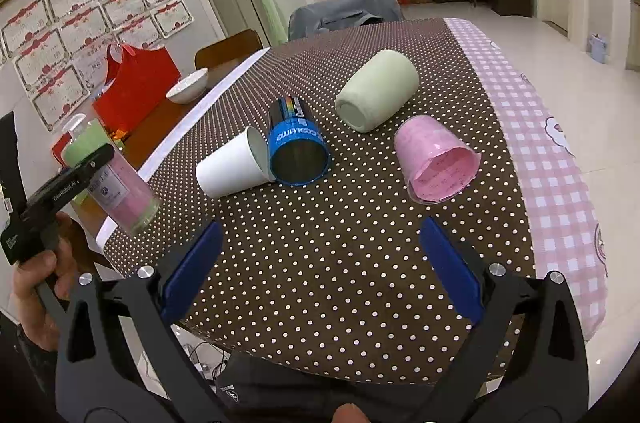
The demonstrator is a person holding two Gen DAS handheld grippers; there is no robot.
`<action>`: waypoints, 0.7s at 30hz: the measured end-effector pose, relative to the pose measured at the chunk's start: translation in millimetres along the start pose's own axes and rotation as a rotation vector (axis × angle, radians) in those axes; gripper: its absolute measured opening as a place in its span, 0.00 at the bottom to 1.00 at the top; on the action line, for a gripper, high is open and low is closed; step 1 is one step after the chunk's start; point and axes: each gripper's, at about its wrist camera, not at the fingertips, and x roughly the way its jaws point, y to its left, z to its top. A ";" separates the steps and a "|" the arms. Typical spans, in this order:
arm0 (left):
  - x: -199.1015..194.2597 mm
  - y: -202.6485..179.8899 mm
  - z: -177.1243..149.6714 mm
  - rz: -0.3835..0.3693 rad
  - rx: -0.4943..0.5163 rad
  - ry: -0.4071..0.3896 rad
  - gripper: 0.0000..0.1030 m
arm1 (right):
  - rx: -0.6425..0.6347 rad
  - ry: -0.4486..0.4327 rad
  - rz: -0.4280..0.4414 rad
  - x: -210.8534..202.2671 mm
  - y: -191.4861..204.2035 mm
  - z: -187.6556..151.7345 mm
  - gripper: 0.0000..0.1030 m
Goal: Flip cup upside down
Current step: 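Lift the jar with the left tool and carry it toward the white bowl, then set the jar upright on the tablecloth and open the left tool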
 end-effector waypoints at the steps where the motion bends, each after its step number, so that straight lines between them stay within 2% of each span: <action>1: 3.0 1.3 0.1 0.001 0.004 -0.010 0.67 | -0.003 0.006 0.000 3.1 1.9 0.4 0.94; 6: 23.9 0.5 3.7 0.030 0.034 -0.034 0.67 | -0.026 0.013 -0.007 11.5 11.6 3.8 0.94; 10: 44.2 0.2 1.1 0.026 0.041 -0.010 0.67 | -0.032 0.019 -0.014 17.4 14.7 5.4 0.94; 15: 63.9 -2.6 -15.2 0.017 0.047 0.026 0.68 | -0.034 0.039 -0.024 26.5 17.2 5.2 0.94; 18: 63.8 -6.7 -20.6 0.035 0.083 0.000 0.69 | -0.040 0.045 -0.027 29.0 19.2 4.5 0.94; 20: 62.2 -8.7 -20.6 0.042 0.100 0.007 0.71 | -0.044 0.045 -0.025 29.1 20.9 4.5 0.94; 21: 60.2 -9.3 -20.8 0.044 0.102 0.007 0.79 | -0.046 0.044 -0.023 28.6 22.0 4.1 0.94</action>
